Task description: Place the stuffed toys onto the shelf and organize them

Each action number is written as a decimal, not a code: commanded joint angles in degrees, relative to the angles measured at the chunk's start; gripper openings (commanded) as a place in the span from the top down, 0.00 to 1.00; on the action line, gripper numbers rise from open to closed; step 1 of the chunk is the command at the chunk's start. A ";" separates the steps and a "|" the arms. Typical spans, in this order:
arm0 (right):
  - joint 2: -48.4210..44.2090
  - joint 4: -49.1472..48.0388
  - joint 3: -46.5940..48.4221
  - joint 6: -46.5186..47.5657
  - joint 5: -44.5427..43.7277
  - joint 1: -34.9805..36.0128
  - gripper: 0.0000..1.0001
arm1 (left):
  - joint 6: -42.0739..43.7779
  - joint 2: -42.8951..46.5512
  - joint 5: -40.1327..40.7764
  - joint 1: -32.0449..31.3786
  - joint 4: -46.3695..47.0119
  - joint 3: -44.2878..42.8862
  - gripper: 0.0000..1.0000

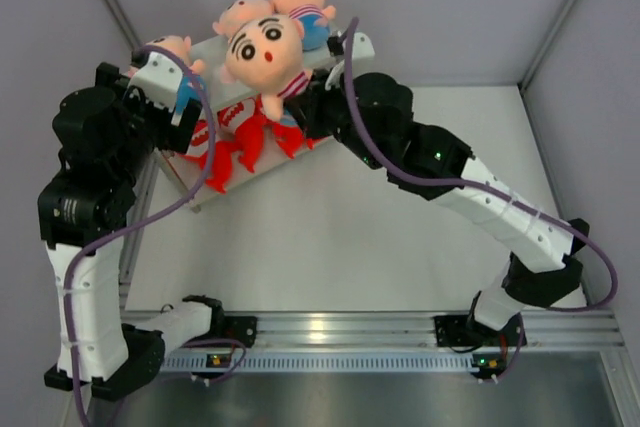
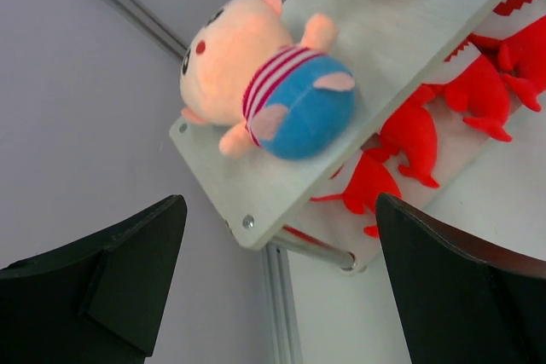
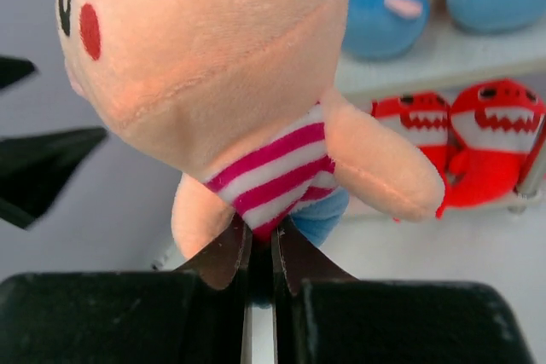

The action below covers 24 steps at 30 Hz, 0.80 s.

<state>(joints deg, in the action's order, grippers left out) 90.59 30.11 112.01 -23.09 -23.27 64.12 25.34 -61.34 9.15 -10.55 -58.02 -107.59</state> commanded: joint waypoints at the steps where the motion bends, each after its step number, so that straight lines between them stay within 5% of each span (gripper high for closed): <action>1: 4.50 -0.84 12.31 2.70 -6.78 1.10 1.00 | 4.89 -7.46 -0.98 0.17 4.67 -4.72 0.02; 5: 10.74 0.21 21.05 0.60 -15.37 1.01 1.00 | 6.21 -12.04 -1.49 0.17 5.37 -7.02 0.02; 12: 2.06 -9.28 7.89 -0.73 -20.24 0.83 1.00 | 10.07 -17.14 0.16 0.26 6.34 -7.72 0.07; 24: -1.03 -10.42 2.34 0.42 -19.19 0.40 1.00 | 13.15 -21.10 2.37 1.23 6.25 -6.58 0.21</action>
<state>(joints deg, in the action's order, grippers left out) 92.55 24.40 114.72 -23.09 -42.37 64.12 37.17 -82.43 10.61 -9.76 -54.15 -114.21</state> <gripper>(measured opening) 0.043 0.807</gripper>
